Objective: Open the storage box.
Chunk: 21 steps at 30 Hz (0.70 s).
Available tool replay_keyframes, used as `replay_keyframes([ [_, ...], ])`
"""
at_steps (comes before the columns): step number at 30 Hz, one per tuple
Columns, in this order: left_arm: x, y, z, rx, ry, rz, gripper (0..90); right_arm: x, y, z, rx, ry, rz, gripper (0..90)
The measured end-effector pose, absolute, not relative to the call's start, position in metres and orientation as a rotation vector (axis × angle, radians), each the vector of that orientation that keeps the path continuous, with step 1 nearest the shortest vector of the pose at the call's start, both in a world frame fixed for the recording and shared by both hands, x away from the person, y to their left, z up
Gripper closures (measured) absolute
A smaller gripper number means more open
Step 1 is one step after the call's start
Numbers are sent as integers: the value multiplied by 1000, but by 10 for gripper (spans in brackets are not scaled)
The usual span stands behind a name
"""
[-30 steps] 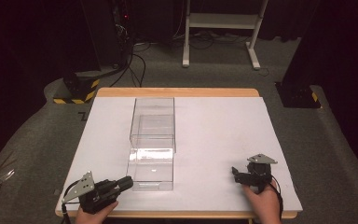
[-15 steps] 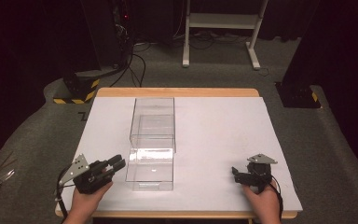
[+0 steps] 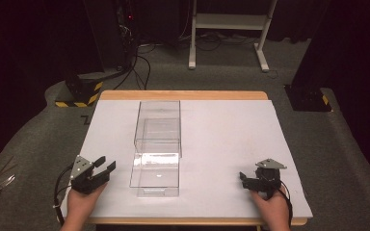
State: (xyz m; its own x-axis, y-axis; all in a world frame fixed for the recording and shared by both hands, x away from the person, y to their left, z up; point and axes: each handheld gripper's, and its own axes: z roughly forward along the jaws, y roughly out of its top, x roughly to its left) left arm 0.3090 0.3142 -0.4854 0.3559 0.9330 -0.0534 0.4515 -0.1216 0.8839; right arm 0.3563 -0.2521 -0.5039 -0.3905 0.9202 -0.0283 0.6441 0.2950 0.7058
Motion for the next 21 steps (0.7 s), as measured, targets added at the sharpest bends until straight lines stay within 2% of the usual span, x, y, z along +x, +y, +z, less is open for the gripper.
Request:
replay_keyframes([
  [6, 316, 315, -500, 1860, 1313, 691, 430, 356, -252, -504, 1398, 2138, 860, 119],
  [12, 326, 312, -506, 1949, 1395, 632, 334, 356, -252, -504, 1397, 2138, 861, 119],
  [21, 325, 311, -507, 1938, 1404, 631, 312, 356, -252, -504, 1399, 2137, 861, 119],
])
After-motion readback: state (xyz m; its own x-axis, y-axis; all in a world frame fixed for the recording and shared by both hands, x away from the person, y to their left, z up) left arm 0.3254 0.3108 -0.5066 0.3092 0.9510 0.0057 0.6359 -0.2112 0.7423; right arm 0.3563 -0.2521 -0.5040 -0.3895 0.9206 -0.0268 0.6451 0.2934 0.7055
